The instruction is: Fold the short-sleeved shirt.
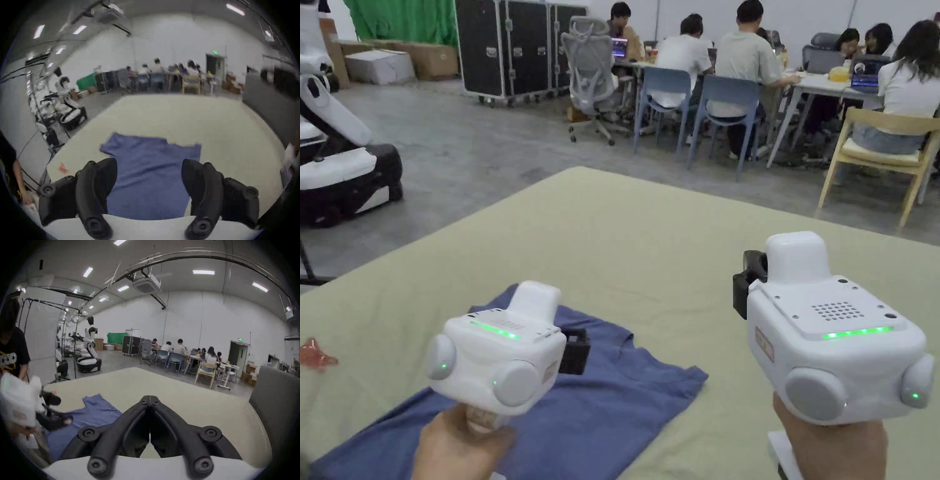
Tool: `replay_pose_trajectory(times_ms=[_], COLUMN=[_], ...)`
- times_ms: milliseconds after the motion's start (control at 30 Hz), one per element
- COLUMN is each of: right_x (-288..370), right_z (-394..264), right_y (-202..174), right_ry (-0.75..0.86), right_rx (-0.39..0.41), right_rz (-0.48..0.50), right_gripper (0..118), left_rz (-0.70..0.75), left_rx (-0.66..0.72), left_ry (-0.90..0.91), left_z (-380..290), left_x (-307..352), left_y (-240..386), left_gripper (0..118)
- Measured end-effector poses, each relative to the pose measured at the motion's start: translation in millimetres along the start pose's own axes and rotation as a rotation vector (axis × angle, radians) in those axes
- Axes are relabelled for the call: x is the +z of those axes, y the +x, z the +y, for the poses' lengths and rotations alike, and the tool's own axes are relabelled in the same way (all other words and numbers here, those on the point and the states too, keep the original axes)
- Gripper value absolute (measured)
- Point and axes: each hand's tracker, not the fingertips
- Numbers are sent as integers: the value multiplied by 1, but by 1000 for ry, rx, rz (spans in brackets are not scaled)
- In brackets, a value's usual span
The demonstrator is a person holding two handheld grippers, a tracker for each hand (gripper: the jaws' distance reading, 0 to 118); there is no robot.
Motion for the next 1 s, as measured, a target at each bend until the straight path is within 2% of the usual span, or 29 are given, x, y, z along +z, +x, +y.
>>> replay_pose_trajectory(times_ms=[167,300,433,467,500,533,567,600,633,700,733,867,967,1000], right_x=[-37,-70,-93,-96,-96,-96,-94,-93,-91,-81,-76,-47,-17,-5], right_z=[-36,-74,-107,-114,-119,-124,-129,-132,-135,-140,-142,-146,-147,-146], right_y=[32,43,48,50,52,54,57,59,62,73,77,107,140,152], right_ry=[-96,-180,-261,-266,-274,-280,-283,-286,-287,-292,-294,-294,-286,-283], right_rx=[7,64,23,12,-1,-10,-16,-17,-18,-25,-32,-58,-100,-107], right_rz=[-38,-43,-8,-5,1,4,7,7,6,5,-4,-44,-111,-143], right_gripper=[2,2,2,2,2,2,2,2,2,2,2,2,2,2], left_rz=[-83,-111,-141,-117,-102,-131,-152,-112,-62,-9,-6,-16,-114,-117], left_rx=[-67,-68,-87,-127,-123,-96,-56,-42,25,223,250,188,216,179], left_ry=[-133,-198,-309,-311,-222,-217,-229,-222,-223,-259,-291,-298,-184,-133], left_z=[-27,-46,-69,-76,-76,-73,-69,-67,-63,-55,-53,-27,6,20], left_x=[-94,-165,-219,-223,-213,-208,-208,-205,-208,-223,-232,-231,-203,-194], left_y=[64,92,113,118,113,107,98,89,75,39,30,32,52,66], left_gripper=[91,91,91,91,91,78,55,20,2,2,2,2,1,2])
